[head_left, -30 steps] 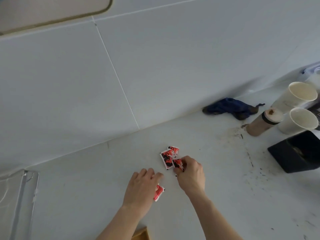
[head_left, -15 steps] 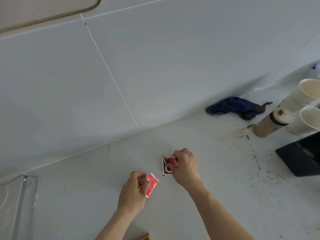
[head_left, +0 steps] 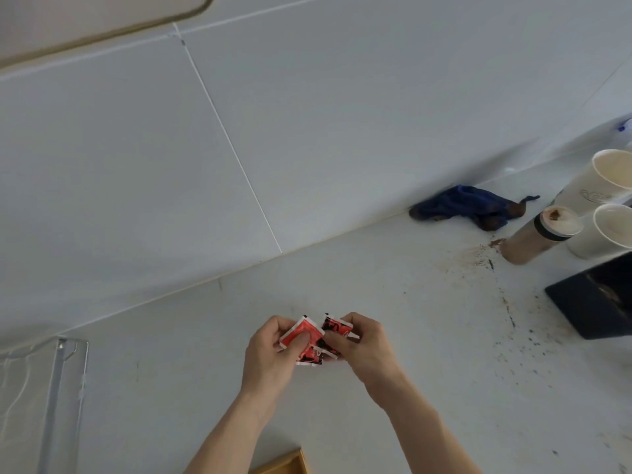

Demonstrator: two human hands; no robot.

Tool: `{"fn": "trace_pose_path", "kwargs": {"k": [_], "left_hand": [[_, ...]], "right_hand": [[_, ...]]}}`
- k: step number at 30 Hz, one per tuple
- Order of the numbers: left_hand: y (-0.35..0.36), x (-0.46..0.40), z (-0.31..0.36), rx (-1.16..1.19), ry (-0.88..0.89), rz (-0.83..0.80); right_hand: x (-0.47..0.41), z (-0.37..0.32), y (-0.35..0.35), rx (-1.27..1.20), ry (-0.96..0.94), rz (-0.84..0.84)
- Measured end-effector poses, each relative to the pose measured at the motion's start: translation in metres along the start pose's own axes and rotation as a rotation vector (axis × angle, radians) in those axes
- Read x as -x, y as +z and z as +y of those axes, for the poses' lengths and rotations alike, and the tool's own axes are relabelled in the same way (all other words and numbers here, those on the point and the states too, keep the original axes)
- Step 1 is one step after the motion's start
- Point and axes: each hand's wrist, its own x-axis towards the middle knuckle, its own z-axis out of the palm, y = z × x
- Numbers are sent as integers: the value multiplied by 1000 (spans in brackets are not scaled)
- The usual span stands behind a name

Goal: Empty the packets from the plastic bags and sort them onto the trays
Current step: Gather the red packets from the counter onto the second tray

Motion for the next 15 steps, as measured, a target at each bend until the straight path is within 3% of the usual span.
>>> {"fn": "trace_pose_path", "kwargs": {"k": [15], "left_hand": [[-87,88,-56,49,-172,179]], "right_hand": [[67,26,42,192,35,-44]]}}
